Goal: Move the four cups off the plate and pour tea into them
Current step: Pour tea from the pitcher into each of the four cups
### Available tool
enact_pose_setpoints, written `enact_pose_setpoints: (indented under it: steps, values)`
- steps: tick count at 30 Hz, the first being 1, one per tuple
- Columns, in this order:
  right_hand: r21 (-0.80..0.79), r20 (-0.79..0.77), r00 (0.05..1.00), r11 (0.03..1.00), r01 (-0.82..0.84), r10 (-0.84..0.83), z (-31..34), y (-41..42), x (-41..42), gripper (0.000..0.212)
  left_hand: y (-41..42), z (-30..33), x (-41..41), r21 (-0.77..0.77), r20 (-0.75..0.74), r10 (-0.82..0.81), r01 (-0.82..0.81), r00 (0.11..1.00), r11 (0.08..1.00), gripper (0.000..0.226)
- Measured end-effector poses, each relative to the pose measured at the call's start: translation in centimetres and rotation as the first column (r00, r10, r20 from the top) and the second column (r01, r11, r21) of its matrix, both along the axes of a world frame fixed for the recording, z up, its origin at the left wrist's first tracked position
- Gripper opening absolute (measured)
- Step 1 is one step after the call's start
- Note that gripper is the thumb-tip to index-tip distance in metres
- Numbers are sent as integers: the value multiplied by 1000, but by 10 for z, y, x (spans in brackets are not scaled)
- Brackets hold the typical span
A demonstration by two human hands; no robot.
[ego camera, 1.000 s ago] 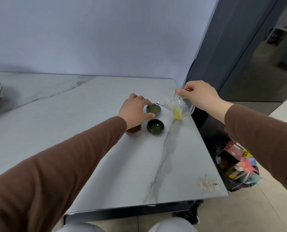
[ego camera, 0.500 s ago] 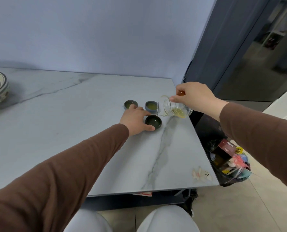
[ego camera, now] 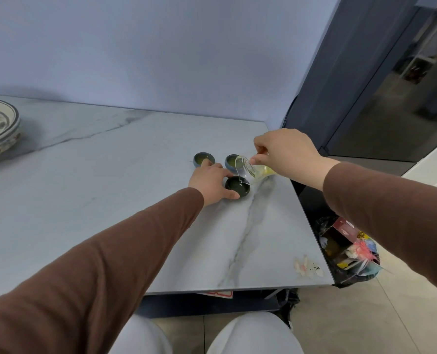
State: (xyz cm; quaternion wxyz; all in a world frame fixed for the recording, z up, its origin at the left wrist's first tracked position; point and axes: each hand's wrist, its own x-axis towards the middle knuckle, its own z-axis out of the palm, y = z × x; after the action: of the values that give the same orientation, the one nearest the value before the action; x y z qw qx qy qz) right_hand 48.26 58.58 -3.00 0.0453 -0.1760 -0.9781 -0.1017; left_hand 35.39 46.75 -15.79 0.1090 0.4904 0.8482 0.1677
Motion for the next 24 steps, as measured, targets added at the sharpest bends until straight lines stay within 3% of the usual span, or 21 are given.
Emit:
enact_pose_setpoints:
  steps: [7,24]
  values:
    - [126,32,997,989,-73,69,1,-14,-1,29,1,1,0,-8,-8,1,-1,1000,1000,62]
    - [262,20,981,946,-189,191,4,-34,6,27,1,3,1,-30,-24,0,-1,1000,1000,64]
